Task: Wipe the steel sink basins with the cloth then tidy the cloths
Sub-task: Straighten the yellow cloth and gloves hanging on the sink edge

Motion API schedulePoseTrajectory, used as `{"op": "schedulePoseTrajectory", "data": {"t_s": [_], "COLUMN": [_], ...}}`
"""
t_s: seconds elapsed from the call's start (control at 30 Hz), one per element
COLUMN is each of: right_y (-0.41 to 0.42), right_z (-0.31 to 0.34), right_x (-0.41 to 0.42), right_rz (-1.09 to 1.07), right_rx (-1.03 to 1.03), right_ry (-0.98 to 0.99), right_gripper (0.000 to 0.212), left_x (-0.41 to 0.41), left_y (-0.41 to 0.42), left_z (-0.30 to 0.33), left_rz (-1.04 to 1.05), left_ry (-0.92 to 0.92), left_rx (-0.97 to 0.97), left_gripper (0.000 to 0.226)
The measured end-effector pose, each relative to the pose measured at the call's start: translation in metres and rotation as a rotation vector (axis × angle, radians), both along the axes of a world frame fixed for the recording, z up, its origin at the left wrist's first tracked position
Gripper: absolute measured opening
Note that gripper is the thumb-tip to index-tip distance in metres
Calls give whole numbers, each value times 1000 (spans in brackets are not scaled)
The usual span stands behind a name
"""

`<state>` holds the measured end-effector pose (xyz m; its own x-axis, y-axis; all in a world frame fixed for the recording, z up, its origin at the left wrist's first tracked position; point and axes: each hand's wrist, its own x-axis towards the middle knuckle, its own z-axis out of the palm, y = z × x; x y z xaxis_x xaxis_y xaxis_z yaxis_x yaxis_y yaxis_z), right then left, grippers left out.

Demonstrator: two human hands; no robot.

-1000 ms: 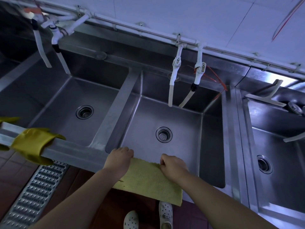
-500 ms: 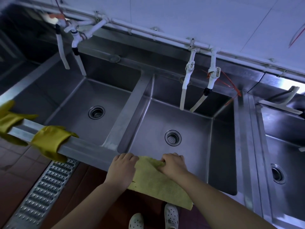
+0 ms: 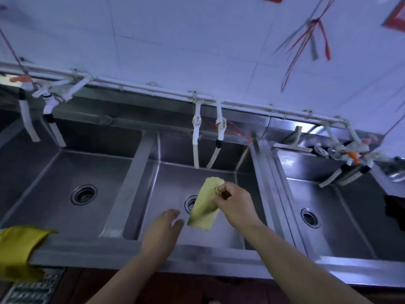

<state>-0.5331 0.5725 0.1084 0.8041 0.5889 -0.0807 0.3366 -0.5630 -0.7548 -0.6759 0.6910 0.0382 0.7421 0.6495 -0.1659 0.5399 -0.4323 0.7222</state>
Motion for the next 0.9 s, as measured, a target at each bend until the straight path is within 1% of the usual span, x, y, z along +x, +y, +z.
{"op": "schedulePoseTrajectory", "data": {"t_s": [0.07,0.1,0.13,0.17,0.23,0.3,0.37,0.47,0.53,0.63,0.67,0.8,0.83,0.9], "right_y": [-14,-22,-30,-38,-55,-71,-88,-117,-143,-179,-196,-267,-284,-318], "right_z": [17,25,32,38,46,48,47,43,44,47,48,52,52,48], "right_x": [8,11,14,17,22,30,36,50,60,74,81,112,120,137], "right_rz": [-63,-87,-107,-125,-167,-228,-312,-409,-460,-479,-465,-328,-288,-254], "right_rx": [101,136,164,194,235,260,289,319,339,367,358,184,141,48], "right_ry": [20,14,1,-16,-39,-41,-40,-44,-38,-18,-25,-103,-104,-141], "right_gripper": [19,17,16,15,17,22,25,22,20,31,32,18,19,27], "left_x": [20,30,40,50,63,71,78,92,105,123,130,164,174,192], "left_y": [-9,-14,-20,-25,-37,-51,-65,-87,-109,-142,-157,-218,-232,-263], "left_z": [25,36,46,53,63,69,73,78,87,104,109,121,121,120], "left_rz": [5,13,33,73,164,199,189,130,102,57,23,-109,-134,-178], "left_ry": [-93,-125,-151,-170,-185,-219,-252,-287,-321,-414,-428,-446,-438,-427], "left_rx": [-138,-253,-393,-536,-768,-907,-963,-919,-827,-649,-576,-310,-243,-139], "left_gripper": [23,20,22,24,19,12,11,11,12,14,18,29,29,29]}}
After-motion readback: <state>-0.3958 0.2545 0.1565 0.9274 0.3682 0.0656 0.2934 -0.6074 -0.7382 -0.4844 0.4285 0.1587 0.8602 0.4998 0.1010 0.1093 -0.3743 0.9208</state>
